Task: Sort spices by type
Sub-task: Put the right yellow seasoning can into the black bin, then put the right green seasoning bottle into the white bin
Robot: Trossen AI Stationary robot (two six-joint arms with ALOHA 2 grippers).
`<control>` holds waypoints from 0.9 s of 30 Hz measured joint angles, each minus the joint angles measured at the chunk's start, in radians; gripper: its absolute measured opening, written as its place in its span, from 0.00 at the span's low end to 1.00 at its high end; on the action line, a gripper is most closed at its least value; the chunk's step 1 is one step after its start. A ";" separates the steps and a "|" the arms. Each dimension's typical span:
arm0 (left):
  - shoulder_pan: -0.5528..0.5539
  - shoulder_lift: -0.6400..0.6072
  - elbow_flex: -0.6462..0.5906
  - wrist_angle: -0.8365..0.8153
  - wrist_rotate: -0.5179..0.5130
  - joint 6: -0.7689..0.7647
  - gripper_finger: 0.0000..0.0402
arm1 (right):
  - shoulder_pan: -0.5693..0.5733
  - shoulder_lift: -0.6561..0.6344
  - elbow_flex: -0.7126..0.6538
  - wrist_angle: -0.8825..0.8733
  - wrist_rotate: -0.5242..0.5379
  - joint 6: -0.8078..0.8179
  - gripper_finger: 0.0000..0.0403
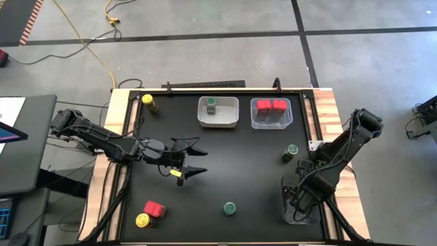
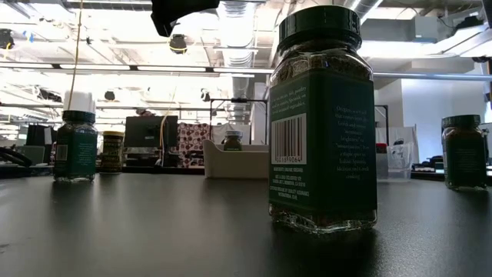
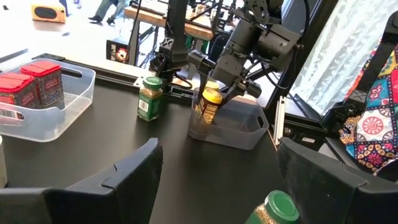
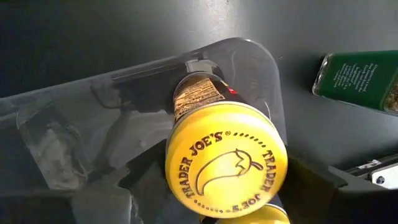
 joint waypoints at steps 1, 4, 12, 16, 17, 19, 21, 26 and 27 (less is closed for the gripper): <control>0.000 0.000 0.000 0.000 0.000 0.000 0.75 | 0.000 0.000 0.000 0.001 0.000 0.000 0.72; 0.000 0.000 0.000 0.000 0.000 0.000 0.75 | 0.000 0.000 0.000 0.010 0.000 -0.001 0.77; 0.000 0.000 0.000 0.000 0.000 0.000 0.75 | 0.000 -0.024 0.000 0.011 -0.005 -0.001 0.87; 0.000 0.000 0.000 0.000 0.000 0.001 0.75 | 0.000 -0.068 0.033 0.004 -0.005 -0.001 0.88; 0.000 0.000 0.000 0.000 0.000 0.001 0.75 | 0.000 -0.079 0.047 -0.002 -0.005 -0.001 0.88; 0.000 0.000 0.000 0.000 0.000 0.001 0.75 | 0.000 -0.103 0.076 -0.032 -0.005 -0.001 0.88; 0.000 0.000 0.000 0.000 0.000 0.001 0.75 | 0.000 -0.132 0.104 -0.072 -0.005 0.001 0.88; 0.000 0.000 0.000 0.000 0.000 -0.004 0.75 | 0.000 -0.206 0.138 -0.179 -0.005 0.061 0.88; 0.000 0.000 0.000 0.000 0.000 -0.005 0.75 | 0.000 -0.219 0.142 -0.203 -0.005 0.082 0.88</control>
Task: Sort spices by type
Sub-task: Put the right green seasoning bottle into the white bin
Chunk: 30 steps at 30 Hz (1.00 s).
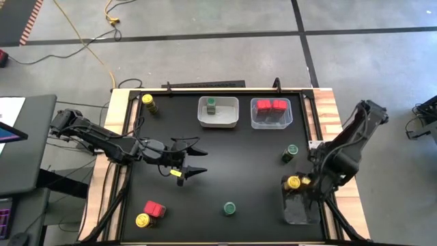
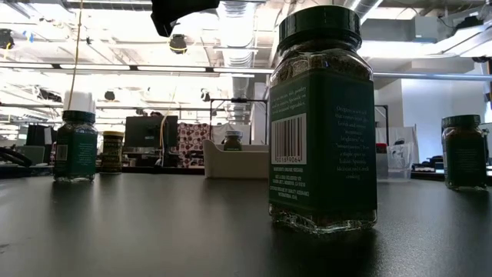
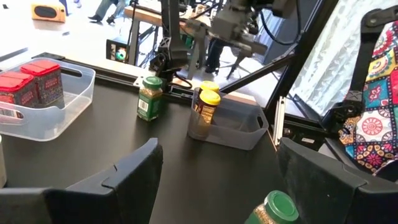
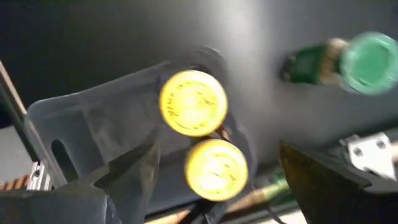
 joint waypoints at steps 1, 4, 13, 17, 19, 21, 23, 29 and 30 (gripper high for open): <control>0.000 0.000 0.000 0.000 0.000 -0.001 0.75 | 0.000 -0.014 0.002 -0.023 0.000 0.028 0.88; 0.000 0.000 0.000 -0.001 0.000 -0.002 0.75 | 0.000 -0.057 0.002 -0.068 0.006 0.143 0.88; 0.000 0.000 0.000 -0.004 0.001 -0.048 0.75 | 0.000 -0.157 0.002 -0.083 0.234 0.445 0.88; 0.000 0.000 0.000 -0.004 0.002 -0.109 0.75 | 0.000 -0.161 0.002 -0.080 0.280 0.533 0.88; 0.000 0.000 0.000 -0.006 0.006 -0.128 0.75 | 0.000 -0.154 0.002 -0.077 0.284 0.561 0.88; 0.000 0.000 0.000 -0.006 0.006 -0.142 0.75 | 0.000 -0.145 0.002 -0.076 0.285 0.581 0.88; 0.000 -0.005 0.000 -0.008 0.006 -0.153 0.75 | 0.000 -0.133 0.002 -0.076 0.285 0.593 0.88; 0.000 -0.007 0.000 -0.009 0.019 -0.155 0.75 | 0.000 -0.102 0.002 -0.072 0.284 0.498 0.88; 0.000 -0.007 0.000 -0.008 0.022 -0.155 0.75 | 0.000 -0.101 0.002 -0.067 0.283 0.469 0.88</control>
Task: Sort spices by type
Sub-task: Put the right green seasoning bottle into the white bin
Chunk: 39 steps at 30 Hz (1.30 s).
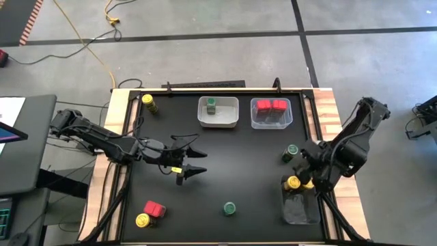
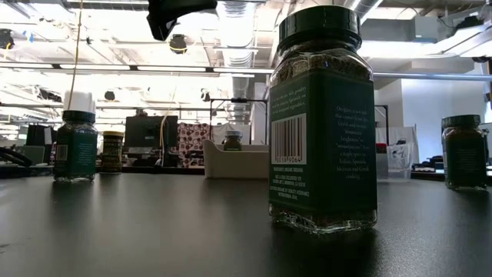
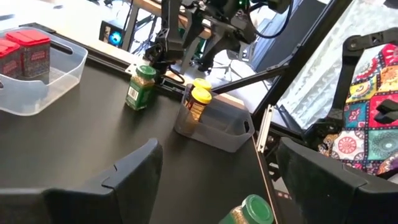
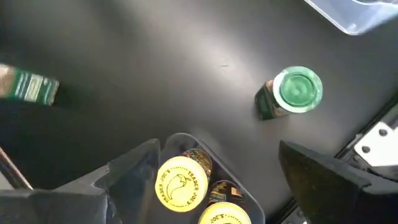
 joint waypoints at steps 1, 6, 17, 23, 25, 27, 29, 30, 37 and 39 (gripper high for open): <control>0.000 0.000 0.000 0.000 0.002 0.000 0.75 | 0.000 0.000 0.000 0.004 -0.005 -0.020 0.88; 0.000 0.000 0.000 -0.034 0.003 0.000 0.75 | 0.000 -0.009 0.000 -0.025 -0.018 -0.039 0.88; 0.000 0.000 0.000 -0.104 0.002 0.049 0.75 | -0.095 -0.086 0.000 -0.064 0.055 -0.547 0.88; 0.008 0.000 0.000 -0.104 0.002 0.049 0.75 | -0.204 -0.188 0.000 -0.064 0.166 -0.842 0.88; 0.017 0.000 0.000 -0.104 0.002 0.049 0.75 | -0.247 -0.230 -0.002 -0.063 0.168 -0.945 0.88; 0.022 0.000 0.000 -0.104 0.000 0.049 0.75 | -0.291 -0.281 -0.010 -0.064 0.168 -1.042 0.88; 0.029 0.000 0.000 -0.104 0.000 0.049 0.75 | -0.334 -0.339 -0.022 -0.064 0.168 -1.127 0.88; 0.032 0.000 0.000 -0.104 0.001 0.049 0.75 | -0.353 -0.366 -0.029 -0.063 0.167 -1.159 0.88; 0.038 0.000 0.000 -0.104 -0.001 0.049 0.75 | -0.425 -0.549 -0.103 -0.045 0.106 -1.269 0.88; 0.038 0.000 0.000 -0.104 0.000 0.044 0.75 | -0.426 -0.580 -0.125 -0.029 0.104 -1.271 0.88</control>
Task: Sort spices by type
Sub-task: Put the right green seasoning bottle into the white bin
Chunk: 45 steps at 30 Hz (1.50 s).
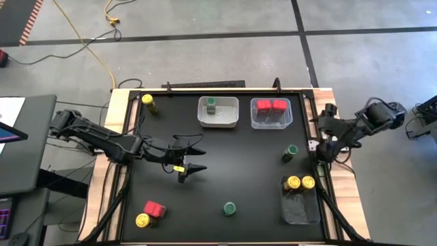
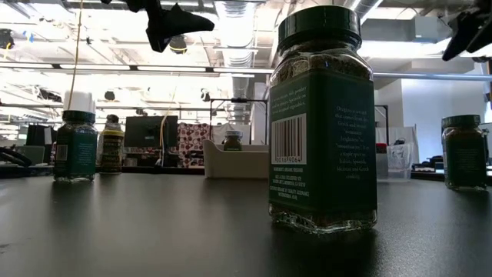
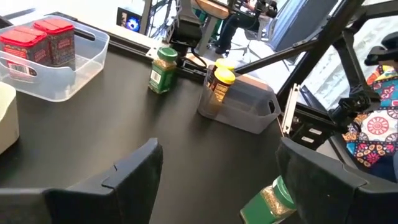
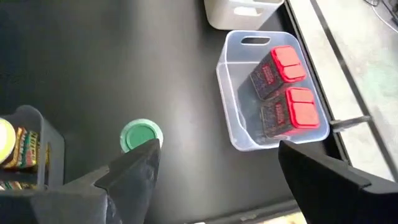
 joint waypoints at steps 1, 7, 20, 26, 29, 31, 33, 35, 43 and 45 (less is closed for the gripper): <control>0.000 0.000 0.000 0.000 0.000 -0.001 0.75 | 0.000 -0.012 -0.011 0.012 -0.001 0.000 0.88; 0.000 0.000 0.000 0.000 0.000 -0.001 0.75 | 0.000 -0.028 -0.063 0.085 0.001 0.050 0.88; 0.000 0.000 0.000 0.000 0.000 0.020 0.75 | 0.001 -0.005 -0.113 0.113 -0.028 -0.244 0.88; 0.000 0.000 0.000 0.000 0.000 0.021 0.75 | 0.000 0.050 -0.113 0.109 -0.081 -0.349 0.88; 0.000 0.000 0.000 -0.001 0.000 0.021 0.75 | 0.000 0.084 -0.113 0.109 -0.093 -0.380 0.88; 0.000 0.000 0.000 -0.001 -0.009 0.021 0.75 | -0.004 0.113 -0.113 0.115 -0.096 -0.404 0.88; 0.000 0.000 0.000 -0.001 -0.021 0.021 0.75 | -0.024 0.146 -0.113 0.119 -0.109 -0.437 0.88; 0.000 0.000 0.000 -0.001 -0.031 0.022 0.75 | -0.056 0.177 -0.113 0.119 -0.138 -0.482 0.88; 0.000 0.000 0.000 -0.001 -0.037 0.021 0.75 | -0.234 0.304 -0.112 0.177 -0.235 -0.765 0.88; 0.000 0.000 0.000 0.000 -0.037 0.020 0.75 | -0.284 0.333 -0.112 0.180 -0.296 -0.829 0.88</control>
